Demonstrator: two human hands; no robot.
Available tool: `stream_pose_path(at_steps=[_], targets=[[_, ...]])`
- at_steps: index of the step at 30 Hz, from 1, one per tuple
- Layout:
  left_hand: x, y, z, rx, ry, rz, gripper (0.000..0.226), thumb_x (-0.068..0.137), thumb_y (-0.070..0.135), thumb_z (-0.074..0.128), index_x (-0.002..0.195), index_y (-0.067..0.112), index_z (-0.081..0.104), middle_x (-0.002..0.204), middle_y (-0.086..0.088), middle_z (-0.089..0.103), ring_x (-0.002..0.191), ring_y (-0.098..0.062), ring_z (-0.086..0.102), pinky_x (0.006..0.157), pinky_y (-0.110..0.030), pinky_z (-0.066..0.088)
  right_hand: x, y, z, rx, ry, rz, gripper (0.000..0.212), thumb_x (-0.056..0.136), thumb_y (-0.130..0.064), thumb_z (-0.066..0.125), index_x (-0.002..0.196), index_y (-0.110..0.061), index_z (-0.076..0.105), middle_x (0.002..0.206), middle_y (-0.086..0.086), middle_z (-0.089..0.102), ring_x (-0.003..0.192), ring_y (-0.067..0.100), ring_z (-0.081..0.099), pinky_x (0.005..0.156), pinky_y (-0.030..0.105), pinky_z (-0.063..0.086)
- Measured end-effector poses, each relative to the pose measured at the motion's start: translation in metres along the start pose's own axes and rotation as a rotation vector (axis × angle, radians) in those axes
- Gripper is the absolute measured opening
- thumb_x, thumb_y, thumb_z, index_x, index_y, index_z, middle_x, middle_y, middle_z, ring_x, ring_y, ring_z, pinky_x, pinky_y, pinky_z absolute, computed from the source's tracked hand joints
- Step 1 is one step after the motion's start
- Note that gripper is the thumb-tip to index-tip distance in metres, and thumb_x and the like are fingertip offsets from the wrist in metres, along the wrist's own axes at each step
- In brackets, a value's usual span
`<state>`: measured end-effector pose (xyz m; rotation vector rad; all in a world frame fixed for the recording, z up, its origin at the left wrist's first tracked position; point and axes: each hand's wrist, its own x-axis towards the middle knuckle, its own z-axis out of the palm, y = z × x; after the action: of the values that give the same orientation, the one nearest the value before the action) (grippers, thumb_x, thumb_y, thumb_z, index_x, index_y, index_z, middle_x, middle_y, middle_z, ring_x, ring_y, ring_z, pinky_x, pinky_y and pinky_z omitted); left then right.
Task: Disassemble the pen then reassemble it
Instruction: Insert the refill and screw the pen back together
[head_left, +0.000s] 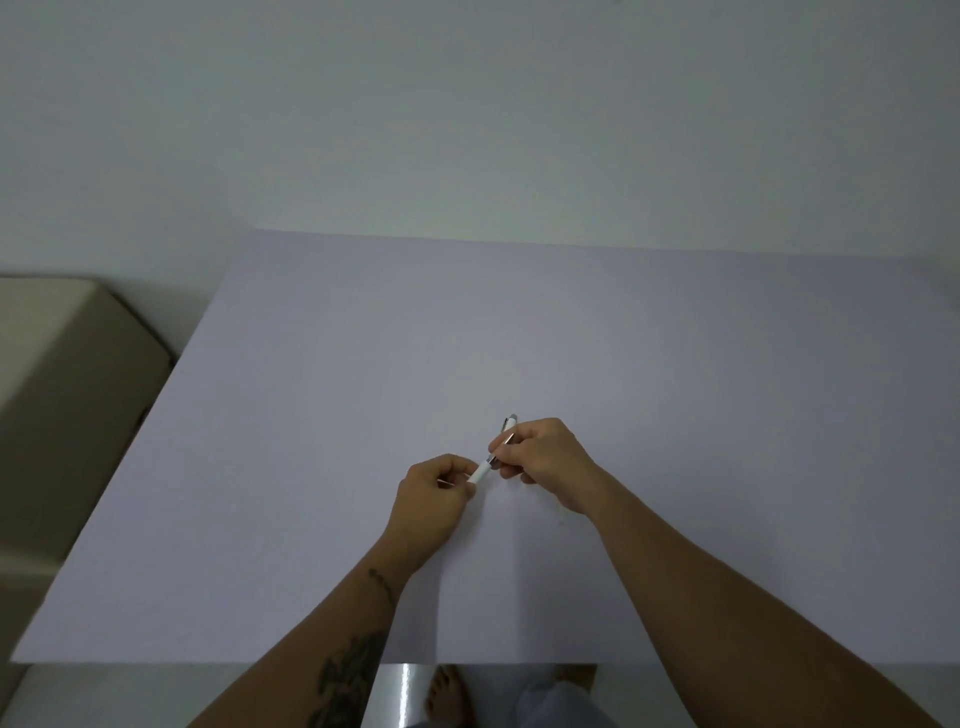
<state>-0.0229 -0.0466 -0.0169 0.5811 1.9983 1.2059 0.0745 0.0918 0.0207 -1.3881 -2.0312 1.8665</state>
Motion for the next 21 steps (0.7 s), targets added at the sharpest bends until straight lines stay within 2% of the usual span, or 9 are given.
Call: stream_pose_path(at_steps=[7, 10, 14, 16, 18, 21], targets=[[-0.003, 0.003, 0.001, -0.011, 0.01, 0.005, 0.018, 0.086, 0.005, 0.063, 0.091, 0.018, 0.075, 0.08, -0.001, 0.066, 0.063, -0.013, 0.053, 0.058, -0.023, 0.045, -0.004, 0.003, 0.003, 0.038, 0.027, 0.03, 0.01, 0.086, -0.01, 0.067, 0.078, -0.01, 0.074, 0.073, 0.003, 0.072, 0.058, 0.008, 0.063, 0.052, 0.019, 0.045], [-0.005, 0.003, 0.001, 0.009, -0.018, 0.003, 0.017, 0.086, 0.005, 0.063, 0.09, 0.017, 0.074, 0.08, -0.003, 0.065, 0.064, -0.014, 0.053, 0.059, -0.025, 0.046, -0.006, 0.006, 0.007, -0.022, 0.032, 0.041, 0.014, 0.085, -0.021, 0.068, 0.076, -0.01, 0.069, 0.07, 0.005, 0.069, 0.057, 0.012, 0.058, 0.051, 0.023, 0.043], [-0.007, 0.006, 0.0, 0.03, -0.063, -0.011, 0.019, 0.085, 0.005, 0.062, 0.084, 0.021, 0.072, 0.076, -0.001, 0.062, 0.063, -0.013, 0.052, 0.06, -0.025, 0.046, -0.011, 0.008, 0.007, -0.048, 0.0, 0.065, 0.025, 0.087, -0.036, 0.065, 0.084, -0.012, 0.069, 0.072, 0.005, 0.065, 0.059, 0.015, 0.055, 0.051, 0.024, 0.041], [-0.007, 0.008, -0.001, 0.033, -0.058, -0.023, 0.02, 0.085, 0.004, 0.062, 0.081, 0.021, 0.071, 0.073, 0.0, 0.061, 0.062, -0.012, 0.051, 0.058, -0.023, 0.044, -0.011, 0.008, 0.004, 0.053, -0.015, 0.074, 0.02, 0.089, -0.03, 0.065, 0.092, -0.011, 0.069, 0.078, 0.006, 0.065, 0.062, 0.016, 0.055, 0.052, 0.024, 0.042], [-0.007, 0.008, -0.002, 0.029, -0.048, -0.041, 0.019, 0.084, 0.003, 0.062, 0.08, 0.02, 0.071, 0.071, 0.001, 0.061, 0.06, -0.012, 0.05, 0.057, -0.024, 0.043, -0.011, 0.007, 0.003, 0.219, -0.038, 0.108, 0.015, 0.09, -0.016, 0.064, 0.1, -0.01, 0.073, 0.084, 0.006, 0.068, 0.065, 0.016, 0.057, 0.056, 0.025, 0.043], [-0.01, 0.007, -0.003, 0.036, -0.058, -0.06, 0.018, 0.082, 0.003, 0.062, 0.08, 0.018, 0.072, 0.068, 0.001, 0.06, 0.059, -0.012, 0.051, 0.057, -0.024, 0.043, -0.013, 0.011, 0.005, 0.331, -0.057, 0.138, 0.02, 0.092, -0.005, 0.059, 0.096, -0.01, 0.077, 0.083, 0.004, 0.071, 0.07, 0.015, 0.06, 0.06, 0.025, 0.047]])
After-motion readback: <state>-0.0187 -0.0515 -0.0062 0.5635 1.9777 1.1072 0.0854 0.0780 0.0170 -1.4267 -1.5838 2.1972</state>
